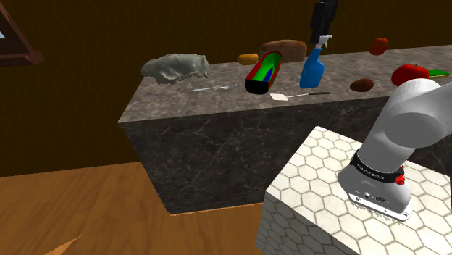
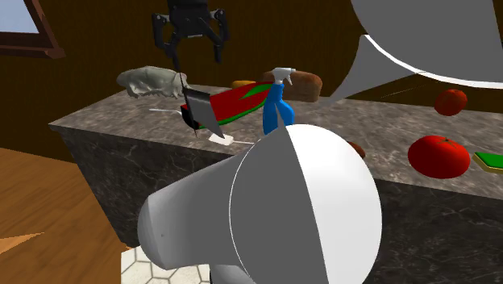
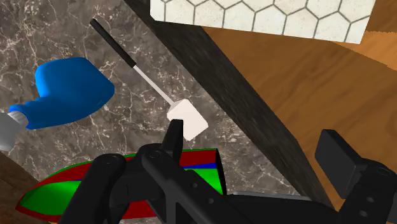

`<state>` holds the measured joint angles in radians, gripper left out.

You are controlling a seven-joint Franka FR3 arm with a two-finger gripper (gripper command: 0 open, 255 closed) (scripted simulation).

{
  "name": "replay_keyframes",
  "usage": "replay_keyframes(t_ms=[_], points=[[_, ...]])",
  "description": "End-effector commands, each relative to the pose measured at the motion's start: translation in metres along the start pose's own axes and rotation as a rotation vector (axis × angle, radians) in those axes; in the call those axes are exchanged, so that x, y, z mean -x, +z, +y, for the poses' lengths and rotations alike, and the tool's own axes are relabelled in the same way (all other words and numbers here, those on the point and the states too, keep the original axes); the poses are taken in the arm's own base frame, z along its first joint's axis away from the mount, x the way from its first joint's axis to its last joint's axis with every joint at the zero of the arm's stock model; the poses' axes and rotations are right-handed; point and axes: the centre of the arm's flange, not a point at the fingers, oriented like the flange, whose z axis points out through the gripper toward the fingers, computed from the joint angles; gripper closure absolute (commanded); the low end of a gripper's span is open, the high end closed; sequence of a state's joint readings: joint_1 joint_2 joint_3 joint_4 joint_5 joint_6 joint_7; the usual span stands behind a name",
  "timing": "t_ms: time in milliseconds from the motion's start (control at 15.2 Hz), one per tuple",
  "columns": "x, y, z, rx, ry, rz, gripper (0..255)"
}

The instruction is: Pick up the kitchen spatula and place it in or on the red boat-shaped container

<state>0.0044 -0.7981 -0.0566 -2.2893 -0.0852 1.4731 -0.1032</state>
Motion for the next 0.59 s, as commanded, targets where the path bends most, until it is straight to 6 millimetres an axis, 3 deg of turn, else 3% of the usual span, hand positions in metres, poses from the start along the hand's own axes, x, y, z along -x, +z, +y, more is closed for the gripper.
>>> replay_keyframes(t_ms=[0,528], points=[[0.0,0.0,0.0,0.0,0.0,0.0,0],[-0.009,0.087,0.059,-0.002,-0.276,-0.009,0]])
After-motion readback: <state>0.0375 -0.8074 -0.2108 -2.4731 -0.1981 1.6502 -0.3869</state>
